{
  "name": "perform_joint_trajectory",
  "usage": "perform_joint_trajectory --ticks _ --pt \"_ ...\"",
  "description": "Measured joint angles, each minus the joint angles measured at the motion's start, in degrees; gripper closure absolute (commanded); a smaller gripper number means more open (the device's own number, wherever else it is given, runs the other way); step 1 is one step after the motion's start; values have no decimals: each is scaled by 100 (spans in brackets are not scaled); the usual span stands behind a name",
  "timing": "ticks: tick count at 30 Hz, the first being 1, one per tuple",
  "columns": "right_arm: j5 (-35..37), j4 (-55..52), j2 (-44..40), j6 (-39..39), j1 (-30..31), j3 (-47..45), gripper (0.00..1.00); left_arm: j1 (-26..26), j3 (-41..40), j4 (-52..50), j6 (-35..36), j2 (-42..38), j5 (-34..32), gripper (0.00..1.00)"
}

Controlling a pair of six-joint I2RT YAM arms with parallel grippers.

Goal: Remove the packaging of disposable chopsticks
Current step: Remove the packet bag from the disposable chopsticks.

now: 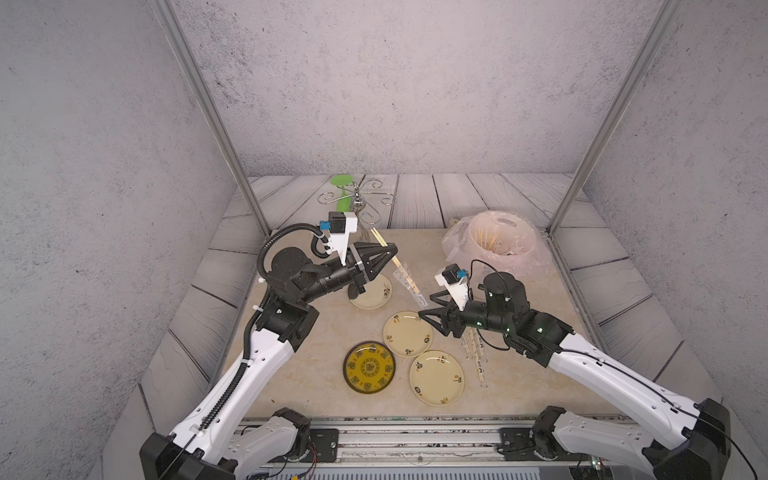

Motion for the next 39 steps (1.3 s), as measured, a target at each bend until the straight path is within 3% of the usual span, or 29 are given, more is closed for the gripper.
perform_joint_trajectory --ticks 5,15,19,28,39 --pt "-153 9 214 -120 0 356 52 0 0 0 -15 55 0 100" --pt "-350 37 352 -44 0 361 91 0 0 -109 24 63 -70 100" --pt "-286 35 260 31 0 179 100 0 0 -173 48 59 -109 100" --pt "125 0 85 177 0 81 100 0 0 -339 243 -118 -199 100" --pt "1718 -686 153 166 -105 686 100 2 0 -472 380 -214 -234 100"
